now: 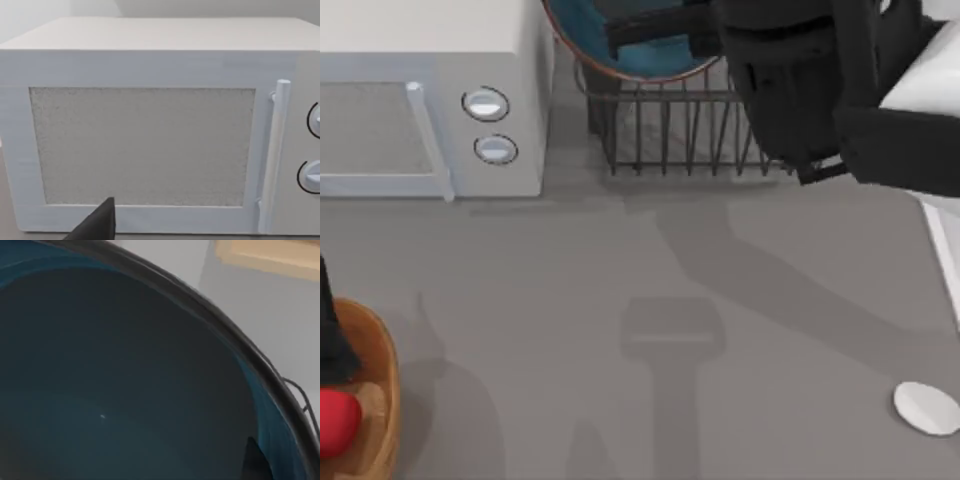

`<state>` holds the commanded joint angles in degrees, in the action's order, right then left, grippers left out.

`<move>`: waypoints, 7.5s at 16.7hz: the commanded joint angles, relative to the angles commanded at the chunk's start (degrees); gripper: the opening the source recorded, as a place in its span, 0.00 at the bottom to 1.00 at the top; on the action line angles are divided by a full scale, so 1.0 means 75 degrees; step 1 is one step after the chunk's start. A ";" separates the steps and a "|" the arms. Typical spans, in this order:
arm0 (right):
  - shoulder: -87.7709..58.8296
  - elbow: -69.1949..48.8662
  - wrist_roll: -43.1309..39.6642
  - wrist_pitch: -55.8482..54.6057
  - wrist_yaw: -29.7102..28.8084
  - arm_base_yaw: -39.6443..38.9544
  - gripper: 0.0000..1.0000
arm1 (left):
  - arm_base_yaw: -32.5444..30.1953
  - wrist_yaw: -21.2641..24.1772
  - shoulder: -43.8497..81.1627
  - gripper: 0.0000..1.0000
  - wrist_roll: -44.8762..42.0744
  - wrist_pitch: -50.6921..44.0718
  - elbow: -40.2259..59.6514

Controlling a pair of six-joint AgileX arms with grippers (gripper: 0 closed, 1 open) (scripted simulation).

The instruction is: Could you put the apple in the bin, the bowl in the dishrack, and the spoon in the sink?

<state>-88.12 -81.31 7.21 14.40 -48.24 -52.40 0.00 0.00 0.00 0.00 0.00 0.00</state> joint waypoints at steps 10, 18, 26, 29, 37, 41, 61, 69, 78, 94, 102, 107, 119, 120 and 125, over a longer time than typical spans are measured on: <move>0.0717 -0.0129 -0.0705 -0.1727 -0.1662 -0.0904 0.00 | 0.0000 0.0000 0.0000 1.00 0.0000 0.0000 0.0000; -0.1279 0.0066 -0.0756 -0.3944 -0.0532 0.0252 0.00 | 0.0000 0.0000 0.0000 1.00 0.0000 0.0000 0.0000; -0.3796 0.0633 -0.0825 -0.7187 0.1279 0.2088 0.00 | 0.0000 0.0000 0.0000 1.00 0.0000 0.0000 0.0000; -0.3870 0.0658 -0.0825 -0.7273 0.1350 0.2159 0.00 | 0.0000 0.0000 0.0000 1.00 0.0000 0.0000 0.0000; -0.3870 0.0658 -0.0825 -0.7273 0.1350 0.2159 0.45 | 0.0000 0.0000 0.0000 1.00 0.0000 0.0000 0.0000; -0.3870 0.0658 -0.0825 -0.7273 0.1350 0.2159 0.75 | 0.0000 0.0000 0.0000 1.00 0.0000 0.0000 0.0000; -0.1626 0.2461 -0.0878 -0.6738 0.1523 0.2259 1.00 | 0.0000 0.0000 0.0000 1.00 0.0000 0.0000 0.0000; 0.5240 0.7127 -0.1033 -0.4525 0.3231 0.3882 1.00 | 0.0000 0.0000 0.0000 1.00 0.0000 0.0000 0.0000; 1.1141 1.0512 -0.0994 -0.2216 0.5976 0.6539 1.00 | 0.0000 0.0000 0.0000 1.00 0.0000 0.0000 0.0000; 0.9412 0.9175 -0.3202 0.0191 0.6412 0.7043 1.00 | 0.0000 0.0000 0.0000 1.00 0.0000 0.0000 0.0000; 0.4231 0.6280 -0.7767 0.4426 0.6353 0.7187 1.00 | 0.0000 0.0000 0.0000 1.00 0.0000 0.0000 0.0000; 0.2260 0.4979 -0.9615 0.6091 0.6378 0.7239 1.00 | 0.0000 0.0000 0.0000 1.00 0.0000 0.0000 0.0000; 0.1526 0.5238 -0.9932 0.5497 0.6392 0.7231 1.00 | 0.0000 0.0000 0.0000 1.00 0.0000 0.0000 0.0000; 0.1346 0.5444 -0.9930 0.5089 0.6393 0.7232 1.00 | 0.0000 0.0000 0.0000 1.00 0.0000 0.0000 0.0000; 0.0409 0.6520 -0.9917 0.3036 0.6395 0.7233 1.00 | 0.0000 0.0000 0.0000 1.00 0.0000 0.0000 0.0000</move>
<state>-85.05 -32.41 -67.17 37.17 -0.28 1.84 0.00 0.00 0.00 0.00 0.00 0.00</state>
